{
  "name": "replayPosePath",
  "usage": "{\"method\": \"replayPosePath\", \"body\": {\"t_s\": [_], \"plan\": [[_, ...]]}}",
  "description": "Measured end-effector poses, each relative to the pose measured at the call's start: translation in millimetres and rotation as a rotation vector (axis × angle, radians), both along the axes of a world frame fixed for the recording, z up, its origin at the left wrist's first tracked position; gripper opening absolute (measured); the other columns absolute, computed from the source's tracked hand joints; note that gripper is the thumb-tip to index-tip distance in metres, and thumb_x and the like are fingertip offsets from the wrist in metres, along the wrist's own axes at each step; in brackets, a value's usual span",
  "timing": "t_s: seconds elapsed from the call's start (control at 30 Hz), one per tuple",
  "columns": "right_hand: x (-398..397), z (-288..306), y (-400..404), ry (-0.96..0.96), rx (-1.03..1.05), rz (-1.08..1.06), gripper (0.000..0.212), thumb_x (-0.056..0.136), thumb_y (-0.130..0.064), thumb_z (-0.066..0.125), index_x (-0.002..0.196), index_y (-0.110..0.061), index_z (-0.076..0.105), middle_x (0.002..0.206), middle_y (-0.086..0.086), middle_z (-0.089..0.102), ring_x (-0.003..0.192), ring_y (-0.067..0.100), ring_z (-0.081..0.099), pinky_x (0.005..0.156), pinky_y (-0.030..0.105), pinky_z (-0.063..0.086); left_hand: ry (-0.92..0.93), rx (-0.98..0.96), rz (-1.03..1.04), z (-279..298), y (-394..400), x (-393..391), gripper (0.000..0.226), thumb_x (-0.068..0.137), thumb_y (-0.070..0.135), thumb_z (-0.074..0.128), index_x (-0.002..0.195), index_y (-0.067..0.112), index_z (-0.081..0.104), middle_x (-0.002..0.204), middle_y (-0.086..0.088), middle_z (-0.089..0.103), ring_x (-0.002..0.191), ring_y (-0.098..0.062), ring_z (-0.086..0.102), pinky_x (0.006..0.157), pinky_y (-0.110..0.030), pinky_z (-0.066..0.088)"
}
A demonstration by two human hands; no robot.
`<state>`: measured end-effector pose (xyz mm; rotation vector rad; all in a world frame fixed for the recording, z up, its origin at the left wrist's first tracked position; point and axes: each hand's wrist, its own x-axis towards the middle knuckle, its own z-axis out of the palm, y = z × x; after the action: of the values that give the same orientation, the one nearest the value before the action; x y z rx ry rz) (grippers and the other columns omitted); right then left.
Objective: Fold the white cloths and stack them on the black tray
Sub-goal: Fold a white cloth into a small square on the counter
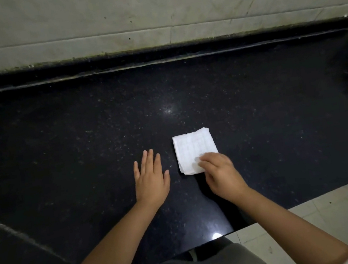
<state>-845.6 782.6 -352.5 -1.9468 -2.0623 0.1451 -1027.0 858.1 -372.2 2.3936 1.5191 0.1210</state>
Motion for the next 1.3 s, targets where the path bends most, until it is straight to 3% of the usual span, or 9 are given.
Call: {"method": "replayPosePath", "body": {"t_s": [0.13,0.33,0.5,0.6,0.67,0.73,0.97,1.1,1.3], "plan": [[24.0,9.1,-4.0,-0.172,-0.111,-0.096,0.042,0.036,0.007,0.080,0.071,-0.014,0.071,0.083,0.002,0.072,0.074,0.026,0.068,0.067,0.036,0.051,-0.249,0.195,-0.228,-0.8,-10.3,16.2,0.034,0.079,0.030,0.046,0.099,0.010,0.065,0.106,-0.010,0.068,0.107,-0.023,0.050,0.086,-0.043,0.053],[40.1,8.1,16.3,-0.268,-0.248,0.031,0.038,0.033,0.001,0.082,0.065,-0.015,0.071,0.069,-0.001,0.068,0.053,0.019,0.063,0.050,0.029,0.049,0.019,0.032,-0.407,10.5,-9.1,52.5,0.034,0.054,0.051,0.080,0.068,0.023,0.069,0.074,0.009,0.065,0.071,-0.010,0.062,0.068,-0.022,0.050],[48.3,19.5,28.6,-0.083,-0.389,0.035,0.022,0.079,-0.002,0.055,0.095,-0.001,0.070,0.097,0.013,0.067,0.086,0.032,0.063,0.075,0.032,0.045,0.227,0.026,-0.388,24.1,-4.6,64.7,0.043,0.094,0.043,0.043,0.119,0.009,0.053,0.121,-0.006,0.052,0.116,-0.023,0.045,0.100,-0.034,0.031],[56.4,33.6,23.1,-0.020,-0.376,-0.053,0.025,0.085,-0.010,0.047,0.097,-0.007,0.069,0.100,0.006,0.066,0.096,0.023,0.059,0.074,0.025,0.026,0.283,0.039,-0.403,33.2,-5.2,75.0,0.025,0.092,0.027,0.048,0.108,0.010,0.058,0.112,-0.006,0.058,0.111,-0.023,0.050,0.094,-0.032,0.037],[72.9,42.8,10.0,-0.020,-0.350,-0.088,0.024,0.084,-0.011,0.046,0.093,-0.006,0.067,0.096,0.006,0.065,0.093,0.021,0.057,0.075,0.025,0.022,0.190,0.124,-0.450,41.8,-6.5,88.1,0.008,0.070,0.020,0.067,0.073,0.013,0.065,0.076,-0.001,0.064,0.079,-0.020,0.063,0.071,-0.028,0.049],[100.0,54.6,-9.3,0.055,-0.341,-0.138,0.023,0.083,-0.010,0.047,0.094,-0.007,0.067,0.095,0.006,0.064,0.093,0.021,0.056,0.076,0.026,0.026,0.097,0.168,-0.507,50.6,-10.9,110.9,0.012,0.066,0.020,0.054,0.055,0.016,0.058,0.057,0.002,0.057,0.056,-0.018,0.059,0.050,-0.021,0.046],[229.0,102.2,-115.1,0.672,-0.286,-0.393,0.019,0.074,-0.007,0.070,0.084,-0.021,0.061,0.089,0.004,0.064,0.078,0.014,0.059,0.074,0.030,0.049,-0.075,-0.205,-0.531,107.2,-72.3,261.1,0.017,0.092,0.022,0.046,0.103,0.009,0.051,0.104,-0.006,0.059,0.096,-0.026,0.056,0.076,-0.034,0.042],[308.0,120.9,-183.9,0.417,-0.176,-0.482,0.012,0.074,-0.013,0.069,0.081,-0.019,0.061,0.080,-0.003,0.052,0.076,0.014,0.052,0.066,0.022,0.039,-0.018,-0.167,-0.708,135.3,-124.7,356.4,0.016,0.091,0.021,0.046,0.099,0.009,0.053,0.102,-0.007,0.061,0.095,-0.026,0.057,0.078,-0.037,0.044],[428.0,165.1,-258.5,-0.015,-0.091,-0.429,0.011,0.081,-0.018,0.061,0.089,-0.010,0.064,0.094,0.008,0.061,0.094,0.027,0.055,0.082,0.037,0.043,-0.052,0.040,-0.853,174.3,-175.5,476.7,0.018,0.090,0.022,0.047,0.098,0.009,0.057,0.100,-0.004,0.061,0.095,-0.022,0.055,0.078,-0.037,0.047]]}}
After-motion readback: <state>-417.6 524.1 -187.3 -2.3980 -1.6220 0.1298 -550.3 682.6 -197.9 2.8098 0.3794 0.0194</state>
